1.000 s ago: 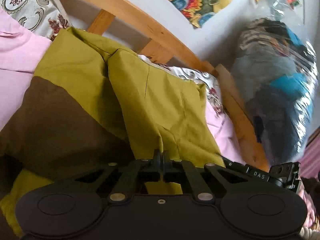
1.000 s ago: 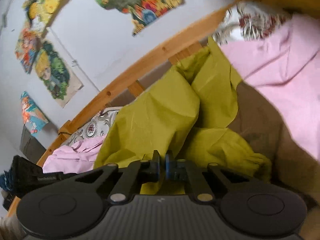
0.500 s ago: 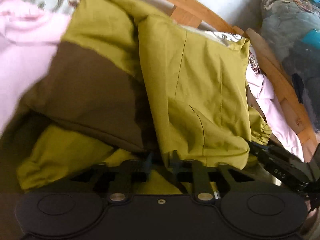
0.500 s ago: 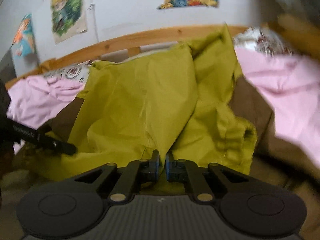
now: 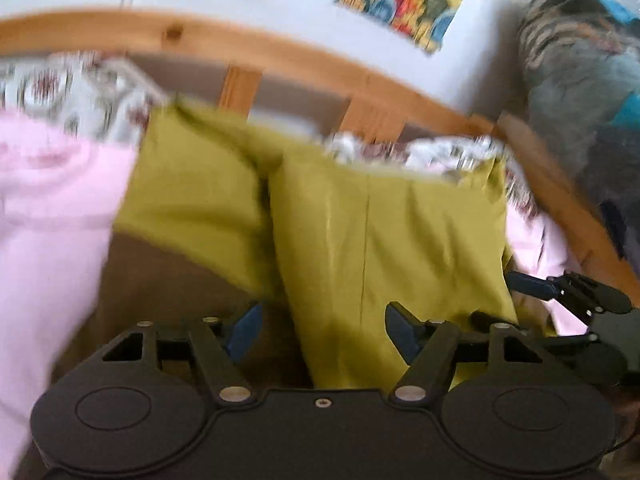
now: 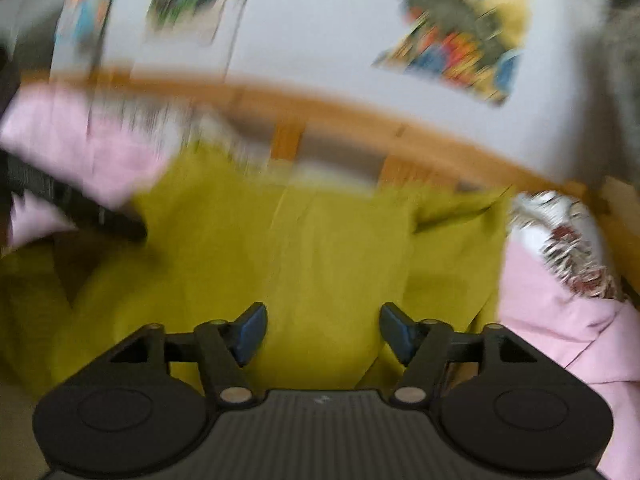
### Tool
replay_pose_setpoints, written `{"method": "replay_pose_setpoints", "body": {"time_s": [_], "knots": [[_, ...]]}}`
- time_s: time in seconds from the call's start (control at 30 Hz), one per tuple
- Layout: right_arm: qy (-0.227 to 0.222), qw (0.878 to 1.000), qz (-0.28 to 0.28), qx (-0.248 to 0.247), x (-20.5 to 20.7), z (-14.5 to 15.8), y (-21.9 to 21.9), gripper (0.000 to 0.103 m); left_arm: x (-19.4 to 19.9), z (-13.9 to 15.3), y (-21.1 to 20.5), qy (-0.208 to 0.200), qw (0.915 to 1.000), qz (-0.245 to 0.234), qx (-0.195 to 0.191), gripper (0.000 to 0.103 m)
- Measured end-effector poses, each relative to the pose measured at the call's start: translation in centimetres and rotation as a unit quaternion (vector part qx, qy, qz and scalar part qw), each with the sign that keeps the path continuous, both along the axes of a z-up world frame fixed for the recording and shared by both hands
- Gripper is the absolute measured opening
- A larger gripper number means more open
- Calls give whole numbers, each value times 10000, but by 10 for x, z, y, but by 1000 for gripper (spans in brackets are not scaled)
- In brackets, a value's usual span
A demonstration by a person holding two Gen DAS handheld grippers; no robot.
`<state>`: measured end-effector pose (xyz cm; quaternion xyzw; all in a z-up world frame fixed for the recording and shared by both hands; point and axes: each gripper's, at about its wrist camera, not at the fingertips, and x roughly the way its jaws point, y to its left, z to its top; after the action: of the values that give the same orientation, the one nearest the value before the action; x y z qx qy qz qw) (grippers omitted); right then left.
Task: Fold large clothes
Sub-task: 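Open both tools, release the folded fabric and withdraw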
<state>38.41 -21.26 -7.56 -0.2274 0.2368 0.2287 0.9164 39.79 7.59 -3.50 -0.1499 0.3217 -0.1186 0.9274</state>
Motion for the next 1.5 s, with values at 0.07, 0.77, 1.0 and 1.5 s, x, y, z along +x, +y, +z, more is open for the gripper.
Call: {"method": "replay_pose_setpoints", "body": {"time_s": [0.07, 0.77, 1.0, 1.5], "knots": [[-86, 9996, 26, -283, -7, -18, 1, 84, -8, -18, -4, 163, 9997, -94, 133, 71], [-501, 9986, -176, 27, -85, -9, -46, 103, -94, -21, -13, 37, 9941, -390, 1012, 102], [-134, 9989, -389, -202, -164, 4, -83, 103, -168, -10, -18, 171, 9917, -636, 1102, 102], [213, 9993, 165, -265, -329, 5, -118, 103, -294, -4, -56, 320, 9782, -1637, 1238, 102]]}}
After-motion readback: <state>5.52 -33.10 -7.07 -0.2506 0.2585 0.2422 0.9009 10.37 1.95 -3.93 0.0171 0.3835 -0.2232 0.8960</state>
